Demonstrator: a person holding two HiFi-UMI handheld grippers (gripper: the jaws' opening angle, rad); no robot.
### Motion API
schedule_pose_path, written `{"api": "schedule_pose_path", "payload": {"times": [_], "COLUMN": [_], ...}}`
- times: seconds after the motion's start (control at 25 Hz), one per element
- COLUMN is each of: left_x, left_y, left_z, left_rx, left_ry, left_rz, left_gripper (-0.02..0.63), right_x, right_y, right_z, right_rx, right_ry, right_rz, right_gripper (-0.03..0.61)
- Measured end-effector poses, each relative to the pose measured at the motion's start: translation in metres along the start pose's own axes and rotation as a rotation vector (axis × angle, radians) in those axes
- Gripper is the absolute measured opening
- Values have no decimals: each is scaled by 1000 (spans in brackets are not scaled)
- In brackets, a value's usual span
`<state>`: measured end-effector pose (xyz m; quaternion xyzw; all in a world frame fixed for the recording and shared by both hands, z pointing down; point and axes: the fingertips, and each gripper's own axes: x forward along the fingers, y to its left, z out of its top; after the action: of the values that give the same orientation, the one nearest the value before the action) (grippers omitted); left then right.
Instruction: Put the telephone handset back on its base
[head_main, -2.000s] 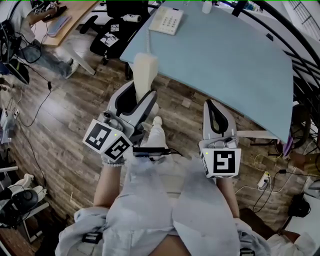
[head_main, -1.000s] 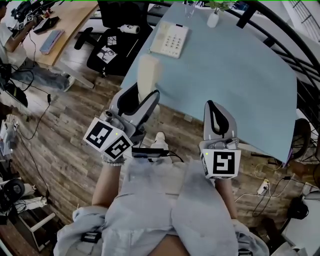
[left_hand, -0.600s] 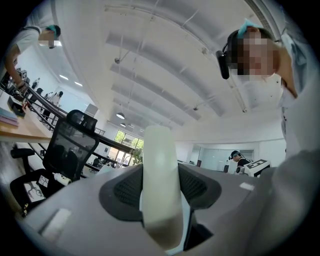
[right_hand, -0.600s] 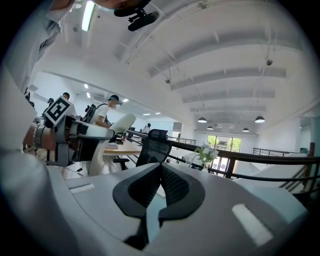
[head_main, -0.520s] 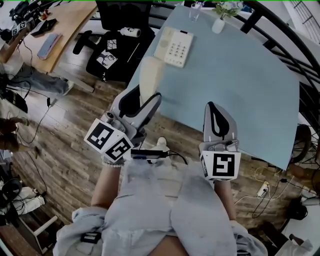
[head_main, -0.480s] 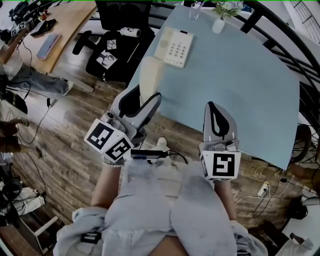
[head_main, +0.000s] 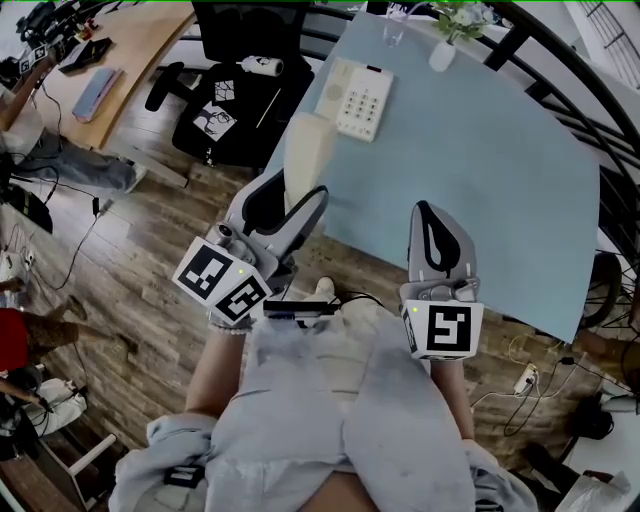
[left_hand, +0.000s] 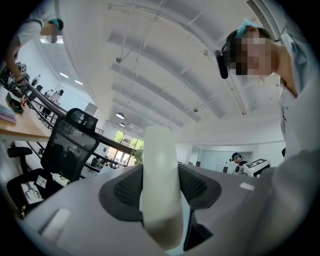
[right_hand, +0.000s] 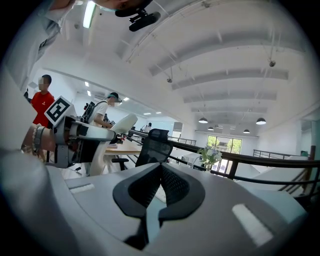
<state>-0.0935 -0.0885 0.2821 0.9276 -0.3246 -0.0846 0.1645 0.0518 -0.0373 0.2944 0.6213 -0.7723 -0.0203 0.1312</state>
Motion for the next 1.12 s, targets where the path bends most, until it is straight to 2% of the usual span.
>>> {"api": "schedule_pose_path", "payload": {"times": [1.12], "left_x": [28], "left_y": [28], "left_z": [0], "left_rx": [1], "left_ry": [0], "left_rz": [84], "left_gripper": [216], "right_x": [38], "right_y": [-23], "right_z": [-10], "right_rx": [1], "right_ry": [15], "right_rz": [62], "right_gripper": [6]}}
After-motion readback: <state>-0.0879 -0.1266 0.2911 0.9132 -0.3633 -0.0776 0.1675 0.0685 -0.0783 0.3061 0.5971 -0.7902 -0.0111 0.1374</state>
